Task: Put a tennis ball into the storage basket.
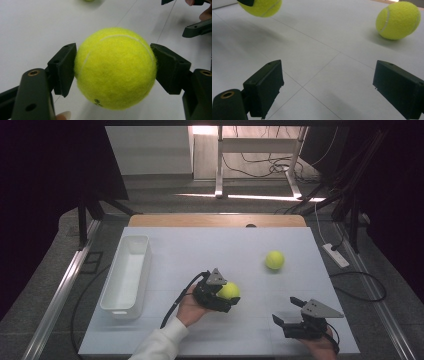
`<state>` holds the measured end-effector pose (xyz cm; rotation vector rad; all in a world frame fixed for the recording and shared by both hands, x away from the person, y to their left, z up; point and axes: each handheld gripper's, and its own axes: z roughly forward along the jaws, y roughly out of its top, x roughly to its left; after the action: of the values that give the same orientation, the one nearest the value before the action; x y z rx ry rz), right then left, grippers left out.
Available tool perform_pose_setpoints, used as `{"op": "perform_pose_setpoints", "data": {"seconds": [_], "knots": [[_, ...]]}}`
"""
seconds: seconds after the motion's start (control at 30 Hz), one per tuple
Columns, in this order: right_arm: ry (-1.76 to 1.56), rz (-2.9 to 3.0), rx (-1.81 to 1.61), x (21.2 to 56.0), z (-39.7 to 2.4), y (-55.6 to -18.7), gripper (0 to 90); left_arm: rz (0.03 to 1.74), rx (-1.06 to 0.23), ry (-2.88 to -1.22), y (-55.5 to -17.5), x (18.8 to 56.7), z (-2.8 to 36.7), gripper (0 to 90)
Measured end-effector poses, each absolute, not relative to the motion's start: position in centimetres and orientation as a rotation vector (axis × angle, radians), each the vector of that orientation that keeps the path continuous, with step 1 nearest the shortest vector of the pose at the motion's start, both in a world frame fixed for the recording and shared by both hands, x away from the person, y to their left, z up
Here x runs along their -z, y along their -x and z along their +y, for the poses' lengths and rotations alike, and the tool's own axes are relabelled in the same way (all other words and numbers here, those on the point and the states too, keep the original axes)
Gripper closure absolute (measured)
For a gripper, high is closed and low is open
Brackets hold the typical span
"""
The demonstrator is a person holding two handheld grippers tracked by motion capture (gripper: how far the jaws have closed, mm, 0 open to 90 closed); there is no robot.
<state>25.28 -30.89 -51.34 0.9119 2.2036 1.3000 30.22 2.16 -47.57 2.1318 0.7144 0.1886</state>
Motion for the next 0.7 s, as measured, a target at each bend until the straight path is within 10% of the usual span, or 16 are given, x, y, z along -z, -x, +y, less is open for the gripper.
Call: {"op": "perform_pose_setpoints", "data": {"seconds": [0.7], "knots": [[-0.911,2.206,-1.297,51.4,-30.9,-25.3,8.8,0.703,-0.223,-2.087,-29.3,46.2,3.8,26.4]]}}
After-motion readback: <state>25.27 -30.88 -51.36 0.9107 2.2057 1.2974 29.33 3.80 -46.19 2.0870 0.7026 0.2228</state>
